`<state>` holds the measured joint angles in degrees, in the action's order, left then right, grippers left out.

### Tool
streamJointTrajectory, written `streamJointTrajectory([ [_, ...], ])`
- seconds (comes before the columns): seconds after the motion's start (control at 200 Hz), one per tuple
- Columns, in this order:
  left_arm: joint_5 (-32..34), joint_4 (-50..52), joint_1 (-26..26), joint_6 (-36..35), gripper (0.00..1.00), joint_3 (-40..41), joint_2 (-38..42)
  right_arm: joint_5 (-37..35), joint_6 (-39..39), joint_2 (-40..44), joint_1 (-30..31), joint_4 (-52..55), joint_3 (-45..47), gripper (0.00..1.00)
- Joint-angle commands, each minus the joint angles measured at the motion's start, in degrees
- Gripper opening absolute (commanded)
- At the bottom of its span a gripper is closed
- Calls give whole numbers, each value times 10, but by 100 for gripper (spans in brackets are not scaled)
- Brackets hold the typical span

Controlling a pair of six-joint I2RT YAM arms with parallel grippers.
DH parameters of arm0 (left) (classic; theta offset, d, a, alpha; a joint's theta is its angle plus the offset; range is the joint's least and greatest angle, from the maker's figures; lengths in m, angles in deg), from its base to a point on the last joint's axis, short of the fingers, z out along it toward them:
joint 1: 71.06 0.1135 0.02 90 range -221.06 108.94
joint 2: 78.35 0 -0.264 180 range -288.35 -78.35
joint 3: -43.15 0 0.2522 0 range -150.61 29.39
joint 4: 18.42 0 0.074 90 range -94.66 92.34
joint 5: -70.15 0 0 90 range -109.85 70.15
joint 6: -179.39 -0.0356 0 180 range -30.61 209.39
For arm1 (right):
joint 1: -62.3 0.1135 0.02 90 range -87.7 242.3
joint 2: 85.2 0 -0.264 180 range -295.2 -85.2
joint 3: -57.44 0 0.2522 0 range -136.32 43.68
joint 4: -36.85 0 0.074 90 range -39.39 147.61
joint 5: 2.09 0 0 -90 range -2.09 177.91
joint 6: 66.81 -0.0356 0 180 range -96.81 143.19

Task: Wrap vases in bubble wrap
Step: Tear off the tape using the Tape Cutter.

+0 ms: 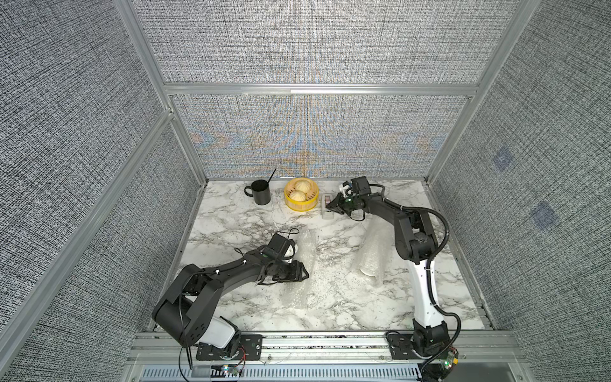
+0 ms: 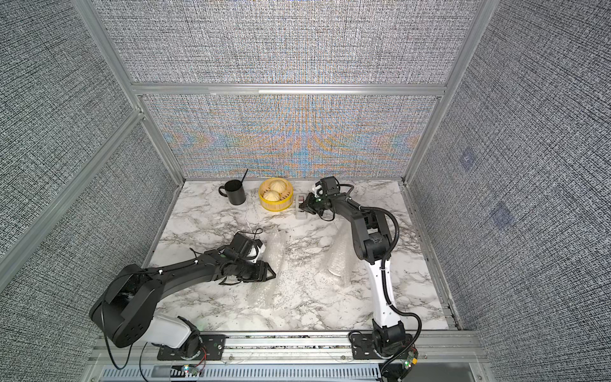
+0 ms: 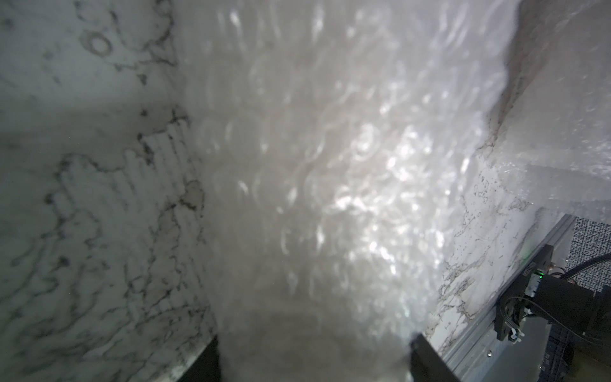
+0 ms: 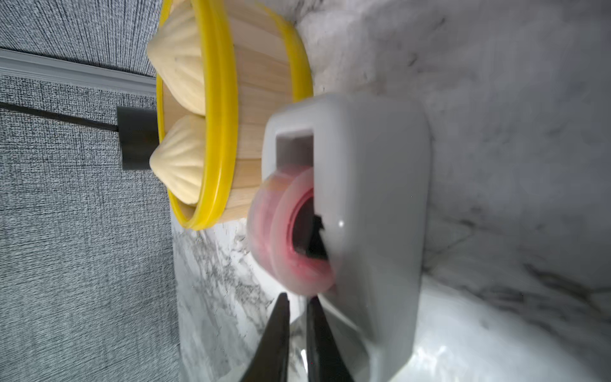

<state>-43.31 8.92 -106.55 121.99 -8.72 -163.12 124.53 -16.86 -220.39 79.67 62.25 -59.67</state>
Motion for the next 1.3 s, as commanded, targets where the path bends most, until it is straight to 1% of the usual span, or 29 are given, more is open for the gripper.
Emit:
streamJointTrajectory([
  [0.0, 52, 49, 1, 0, 56, 4, -6, 31, -13, 1, 4, 44, 0, 8],
  [0.18, 53, 44, 1, 4, 56, 9, -4, 25, -26, 18, 3, 34, 5, 0],
  [0.285, 52, 43, 1, 8, 56, 14, -1, 29, -32, 39, 3, 18, 13, 0],
  [0.39, 56, 43, 1, 8, 56, 16, 3, 35, -20, 55, 3, 34, 14, 0],
  [0.595, 55, 42, 1, 9, 56, 15, -1, 28, -3, 91, 8, 41, 75, 0],
  [0.831, 51, 38, 1, 11, 56, 18, -5, 6, 8, 103, 22, 38, 125, 0],
  [0.961, 51, 36, 1, 14, 55, 20, 1, -4, 12, 95, 25, 42, 133, 0],
  [1.061, 50, 38, 1, 15, 56, 19, 1, -28, 14, 90, 25, 41, 140, 0],
  [1.296, 55, 41, 1, 18, 55, 28, 11, -59, 21, 57, 17, 41, 132, 0],
])
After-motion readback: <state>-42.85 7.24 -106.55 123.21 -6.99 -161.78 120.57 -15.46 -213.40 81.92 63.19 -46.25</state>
